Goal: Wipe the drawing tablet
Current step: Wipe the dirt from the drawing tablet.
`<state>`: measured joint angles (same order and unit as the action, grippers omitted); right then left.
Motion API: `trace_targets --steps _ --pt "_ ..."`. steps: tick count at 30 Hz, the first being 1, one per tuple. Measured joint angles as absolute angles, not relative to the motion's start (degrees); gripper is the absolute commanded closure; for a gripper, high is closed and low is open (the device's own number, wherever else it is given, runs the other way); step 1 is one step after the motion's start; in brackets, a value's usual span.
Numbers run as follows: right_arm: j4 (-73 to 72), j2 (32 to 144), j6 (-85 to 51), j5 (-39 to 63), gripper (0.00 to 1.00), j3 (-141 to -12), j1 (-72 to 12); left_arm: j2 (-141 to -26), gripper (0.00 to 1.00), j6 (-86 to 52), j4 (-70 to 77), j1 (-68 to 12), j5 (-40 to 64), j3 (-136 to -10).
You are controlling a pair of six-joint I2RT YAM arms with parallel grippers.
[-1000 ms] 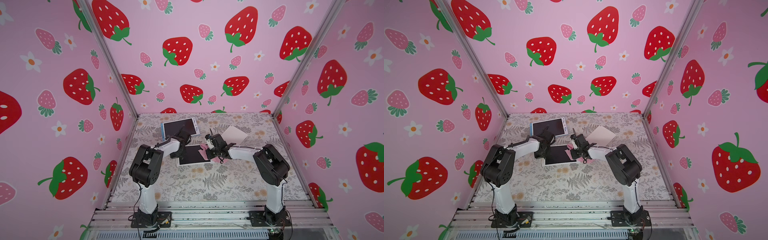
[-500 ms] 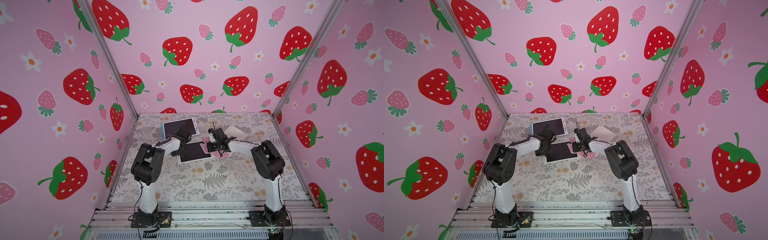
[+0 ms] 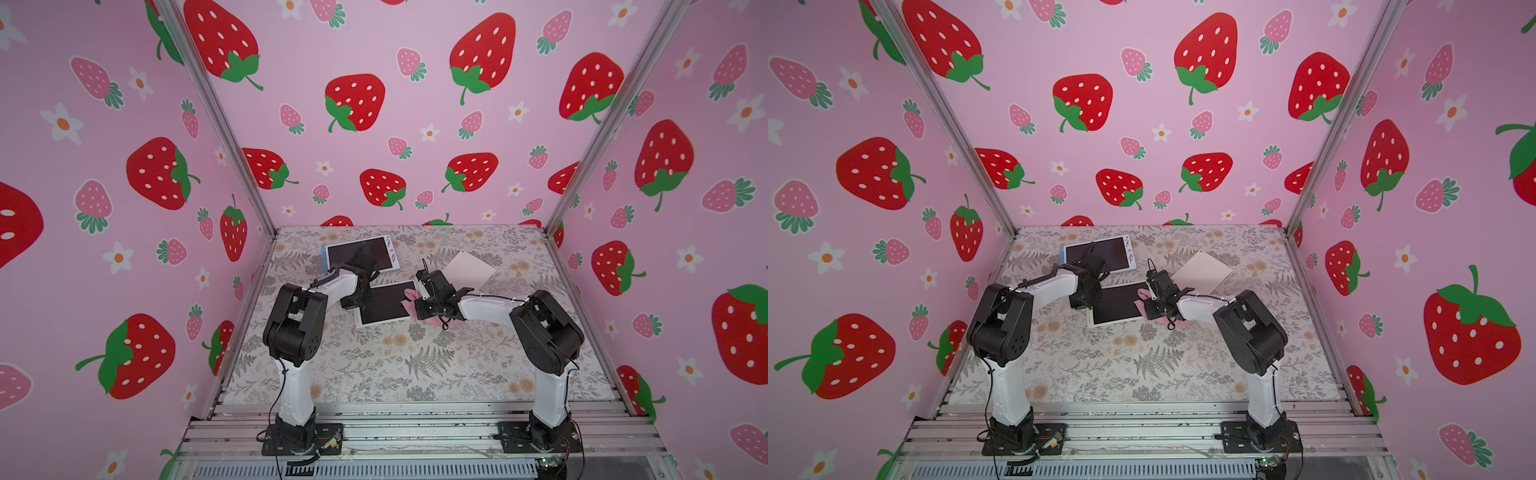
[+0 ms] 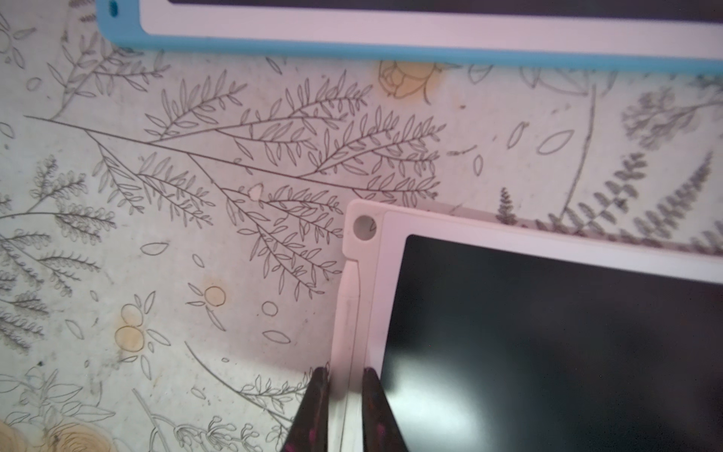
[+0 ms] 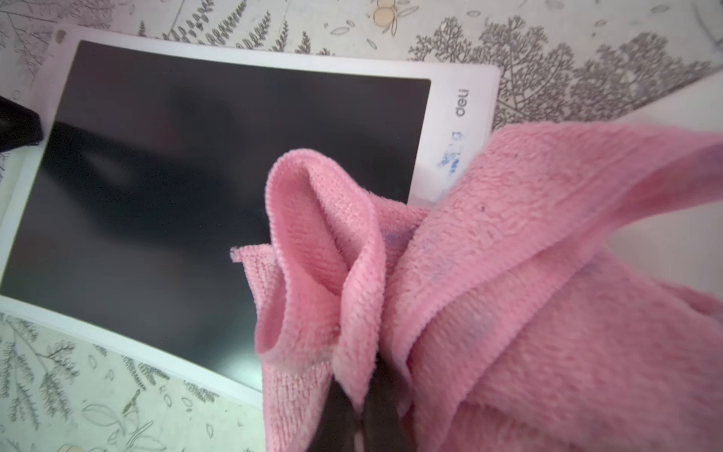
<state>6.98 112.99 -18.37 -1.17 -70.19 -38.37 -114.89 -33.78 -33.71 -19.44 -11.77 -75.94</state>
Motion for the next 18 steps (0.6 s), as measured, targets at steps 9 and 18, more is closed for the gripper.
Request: trace_targets --steps 9,18 --pt "13.17 125.95 -17.91 -0.08 1.00 -90.41 -34.41 -115.24 0.85 -32.03 -34.41 -19.44 -11.81 -76.60" --pt "12.62 123.57 -15.97 1.04 1.00 -84.86 -37.12 -115.28 0.84 -31.68 -34.50 -19.31 -11.33 -76.71"
